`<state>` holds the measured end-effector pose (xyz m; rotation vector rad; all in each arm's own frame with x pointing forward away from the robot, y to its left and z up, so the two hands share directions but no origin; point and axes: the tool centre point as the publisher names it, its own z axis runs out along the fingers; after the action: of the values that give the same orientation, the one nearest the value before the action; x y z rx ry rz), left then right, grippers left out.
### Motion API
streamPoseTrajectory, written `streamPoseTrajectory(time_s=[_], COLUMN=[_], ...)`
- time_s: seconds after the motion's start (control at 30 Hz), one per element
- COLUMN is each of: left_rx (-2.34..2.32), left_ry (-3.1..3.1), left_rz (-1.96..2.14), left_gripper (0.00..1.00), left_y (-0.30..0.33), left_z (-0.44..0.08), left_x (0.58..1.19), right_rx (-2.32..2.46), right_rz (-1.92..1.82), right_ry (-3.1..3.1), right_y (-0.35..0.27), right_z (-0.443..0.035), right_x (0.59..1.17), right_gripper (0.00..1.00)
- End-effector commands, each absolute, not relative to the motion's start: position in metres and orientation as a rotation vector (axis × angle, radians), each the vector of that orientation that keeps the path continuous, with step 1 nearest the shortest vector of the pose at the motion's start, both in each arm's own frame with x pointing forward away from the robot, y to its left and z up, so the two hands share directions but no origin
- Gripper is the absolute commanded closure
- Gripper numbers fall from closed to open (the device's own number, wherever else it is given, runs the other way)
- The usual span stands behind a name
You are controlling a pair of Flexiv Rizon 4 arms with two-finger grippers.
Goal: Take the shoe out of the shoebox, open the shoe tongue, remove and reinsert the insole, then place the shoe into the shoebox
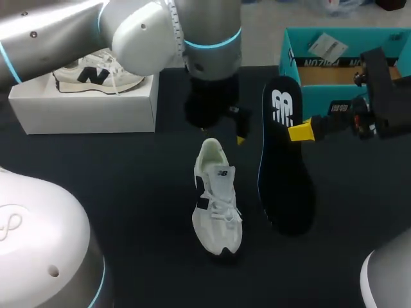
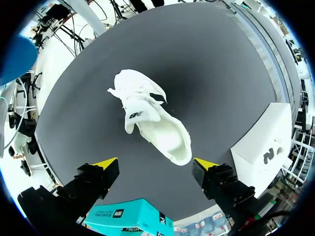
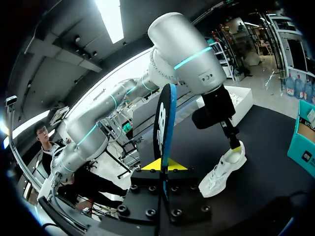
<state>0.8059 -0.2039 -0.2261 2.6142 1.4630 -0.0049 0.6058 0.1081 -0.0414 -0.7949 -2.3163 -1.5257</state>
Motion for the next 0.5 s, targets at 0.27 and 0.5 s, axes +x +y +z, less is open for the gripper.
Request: streamPoseTrajectory(time_s=[0.27,0.5], left_rx=[2.303,1.985], left_ry=[1.412,1.378], left_rz=[-0.317,-0.374], left_gripper=[0.00,0.00], left_y=[-0.205,-0.207], left_z=[-0.220,-0.174], left_x=[0.809,0.817], right_rx=[-0.870,-0.983], right_rz=[-1.546,-1.490], right_ry=[-2.223,-2.123], right_y=[0.107,0.099], right_z=[-0.037,-0.030], right_x=[0.627,0.682], right_gripper=[1.00,1.00])
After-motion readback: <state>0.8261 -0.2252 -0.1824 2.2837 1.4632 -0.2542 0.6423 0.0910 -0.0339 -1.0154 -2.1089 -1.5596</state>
